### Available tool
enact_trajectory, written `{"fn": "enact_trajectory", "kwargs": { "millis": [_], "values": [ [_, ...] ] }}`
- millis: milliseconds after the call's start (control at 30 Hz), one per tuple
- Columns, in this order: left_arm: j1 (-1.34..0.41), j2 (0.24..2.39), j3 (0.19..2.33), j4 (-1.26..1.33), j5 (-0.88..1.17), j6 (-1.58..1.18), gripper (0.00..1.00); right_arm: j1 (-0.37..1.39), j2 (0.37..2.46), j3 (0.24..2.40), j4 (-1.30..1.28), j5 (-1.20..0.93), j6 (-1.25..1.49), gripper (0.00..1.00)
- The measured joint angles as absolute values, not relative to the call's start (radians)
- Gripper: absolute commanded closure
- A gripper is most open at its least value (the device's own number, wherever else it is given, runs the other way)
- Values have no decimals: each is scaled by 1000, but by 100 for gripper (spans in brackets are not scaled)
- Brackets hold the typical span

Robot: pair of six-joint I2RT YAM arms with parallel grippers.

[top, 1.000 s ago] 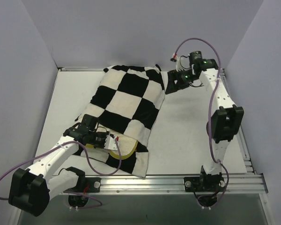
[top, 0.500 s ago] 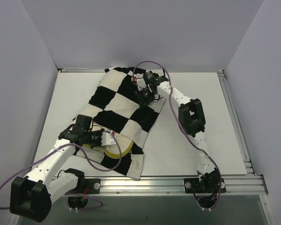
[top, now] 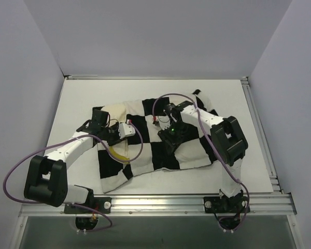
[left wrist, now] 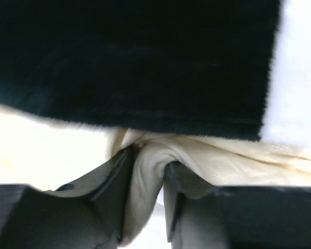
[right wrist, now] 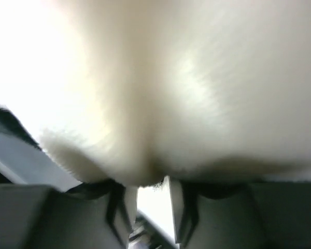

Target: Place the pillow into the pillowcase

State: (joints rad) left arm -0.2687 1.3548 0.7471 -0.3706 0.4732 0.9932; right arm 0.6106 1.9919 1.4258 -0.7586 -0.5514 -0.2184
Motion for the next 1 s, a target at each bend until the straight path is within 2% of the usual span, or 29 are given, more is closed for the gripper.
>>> {"fn": "enact_trajectory", "kwargs": {
  "millis": [67, 100, 167, 200, 233, 300, 333, 633, 700, 767, 833, 967, 1000],
  "values": [
    [-279, 1372, 800, -362, 486, 948, 53, 565, 1986, 1430, -809, -567, -189, 59],
    [-284, 1373, 822, -364, 495, 917, 52, 526, 1986, 1444, -834, -572, -176, 51],
    [-291, 1368, 853, -365, 516, 849, 49, 425, 1986, 1487, -862, -571, -145, 43],
    [-294, 1362, 861, -366, 527, 809, 45, 375, 1984, 1515, -868, -563, -134, 38],
    [-296, 1352, 864, -371, 535, 764, 40, 324, 1980, 1547, -864, -550, -122, 36],
    [-300, 1327, 865, -389, 545, 669, 37, 259, 1958, 1590, -847, -523, -112, 36],
    [-299, 1311, 865, -404, 549, 610, 27, 243, 1942, 1604, -842, -511, -107, 36],
    [-245, 1313, 878, -466, 605, 131, 17, 316, 1797, 1539, -849, -496, -79, 37],
    [-241, 1325, 875, -467, 625, 23, 7, 344, 1797, 1505, -848, -465, -78, 36],
    [-241, 1325, 855, -458, 643, -78, 6, 371, 1797, 1473, -846, -424, -75, 35],
    [-242, 1317, 812, -435, 657, -168, 3, 393, 1797, 1448, -836, -384, -70, 38],
    [-263, 1314, 717, -384, 646, -300, 7, 427, 1833, 1434, -796, -302, -59, 47],
    [-268, 1319, 701, -368, 641, -323, 9, 432, 1850, 1434, -782, -288, -57, 56]
  ]
}}
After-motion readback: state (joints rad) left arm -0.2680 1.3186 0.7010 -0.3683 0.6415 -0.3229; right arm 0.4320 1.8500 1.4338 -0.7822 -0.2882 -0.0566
